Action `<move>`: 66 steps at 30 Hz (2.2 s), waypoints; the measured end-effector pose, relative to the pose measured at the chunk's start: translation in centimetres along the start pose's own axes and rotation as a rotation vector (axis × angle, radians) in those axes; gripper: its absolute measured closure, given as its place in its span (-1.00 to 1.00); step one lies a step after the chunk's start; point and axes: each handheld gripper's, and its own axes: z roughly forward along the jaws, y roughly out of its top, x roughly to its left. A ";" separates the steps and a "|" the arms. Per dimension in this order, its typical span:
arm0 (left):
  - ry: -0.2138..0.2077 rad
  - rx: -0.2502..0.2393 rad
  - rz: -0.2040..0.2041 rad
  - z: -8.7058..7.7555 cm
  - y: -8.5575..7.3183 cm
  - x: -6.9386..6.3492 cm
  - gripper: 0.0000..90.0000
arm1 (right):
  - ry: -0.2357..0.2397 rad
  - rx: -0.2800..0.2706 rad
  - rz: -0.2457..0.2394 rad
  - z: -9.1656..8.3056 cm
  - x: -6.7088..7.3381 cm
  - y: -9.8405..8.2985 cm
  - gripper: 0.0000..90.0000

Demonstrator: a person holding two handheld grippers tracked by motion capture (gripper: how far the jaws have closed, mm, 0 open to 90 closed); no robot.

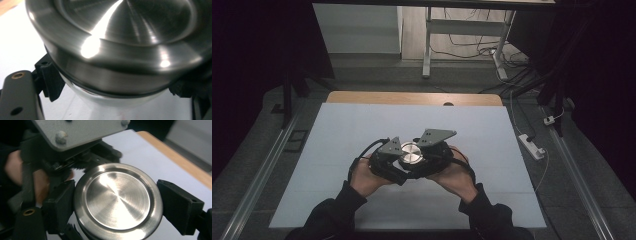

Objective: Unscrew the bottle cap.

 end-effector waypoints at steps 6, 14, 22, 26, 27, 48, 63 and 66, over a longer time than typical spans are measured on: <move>-0.147 -0.018 0.059 -0.2 0.0 -0.2 -0.64 | 0.258 -0.044 -0.018 -1.0 -1.9 -0.6 -0.56; -0.258 -0.035 0.132 0.0 0.2 -1.0 -0.65 | 0.531 -0.111 -0.024 -1.3 -3.2 -1.6 -0.64; -0.007 -0.015 -0.009 -0.2 -0.1 0.0 -0.64 | 0.187 -0.040 0.069 -2.1 -2.4 -0.2 -0.91; 0.075 0.005 -0.033 -0.2 0.2 -0.3 -0.64 | 0.038 -0.007 0.064 -1.3 -0.7 0.3 -0.85; 0.079 0.004 -0.037 -0.2 0.2 -0.3 -0.64 | 0.016 0.000 0.051 -1.0 -0.3 0.3 -0.82; -0.166 -0.001 0.075 0.1 -0.7 0.4 -0.65 | 0.271 -0.049 0.028 -0.9 -2.3 -0.9 -0.59; -0.101 0.011 0.044 0.0 -1.1 1.1 -0.64 | 0.201 -0.073 0.017 -1.4 -2.4 -0.9 -0.60; -0.090 0.012 0.037 -0.1 -1.2 1.2 -0.64 | 0.186 -0.078 0.017 -1.7 -2.3 -0.8 -0.60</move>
